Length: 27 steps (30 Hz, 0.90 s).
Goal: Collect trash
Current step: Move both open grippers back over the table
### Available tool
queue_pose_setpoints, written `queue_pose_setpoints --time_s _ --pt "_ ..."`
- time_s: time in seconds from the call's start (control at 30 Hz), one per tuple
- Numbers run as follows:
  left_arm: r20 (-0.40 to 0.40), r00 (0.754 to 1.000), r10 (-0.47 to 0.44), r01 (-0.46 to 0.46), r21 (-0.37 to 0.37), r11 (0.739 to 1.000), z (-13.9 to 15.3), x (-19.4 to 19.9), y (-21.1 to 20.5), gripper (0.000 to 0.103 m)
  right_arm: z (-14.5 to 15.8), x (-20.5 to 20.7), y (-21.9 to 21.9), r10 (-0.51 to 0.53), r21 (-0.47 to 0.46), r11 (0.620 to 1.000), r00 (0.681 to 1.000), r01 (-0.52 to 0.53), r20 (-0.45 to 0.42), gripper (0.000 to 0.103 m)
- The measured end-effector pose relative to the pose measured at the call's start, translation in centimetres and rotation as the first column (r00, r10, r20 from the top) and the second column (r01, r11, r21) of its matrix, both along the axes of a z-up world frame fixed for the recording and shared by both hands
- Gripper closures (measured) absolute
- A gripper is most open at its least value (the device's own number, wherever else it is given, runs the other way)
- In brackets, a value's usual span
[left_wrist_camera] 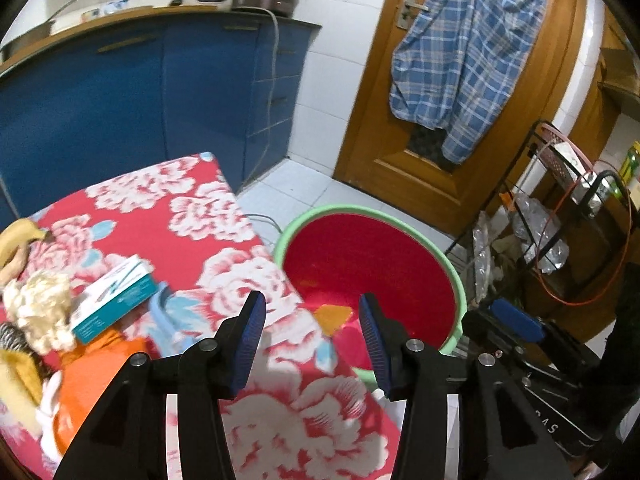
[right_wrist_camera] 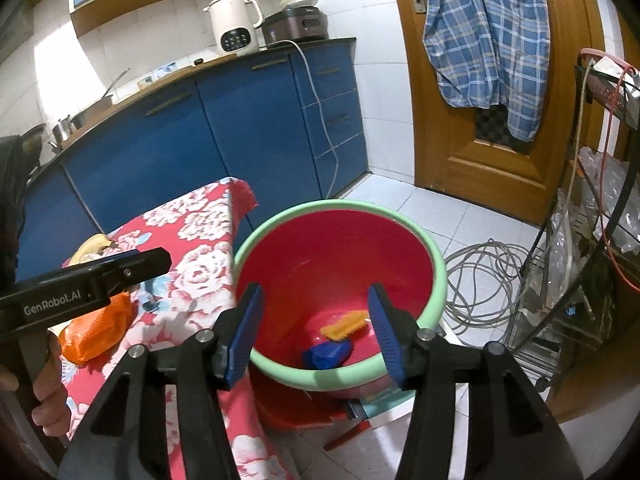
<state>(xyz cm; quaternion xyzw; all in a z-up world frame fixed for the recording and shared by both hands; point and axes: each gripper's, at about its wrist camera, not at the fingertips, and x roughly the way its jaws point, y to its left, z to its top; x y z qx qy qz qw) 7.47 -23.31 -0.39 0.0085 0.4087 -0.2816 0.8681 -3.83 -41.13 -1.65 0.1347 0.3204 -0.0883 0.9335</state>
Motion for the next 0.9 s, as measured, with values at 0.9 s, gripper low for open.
queue_pose_setpoints --time_s 0.9 --pt "0.035 0.935 0.353 -0.354 0.05 0.934 0.6 -2.4 15.9 0.039 0.9 3.4 11.9 0.268 0.059 0.962 0.963 -0.266 -0.025 0.032"
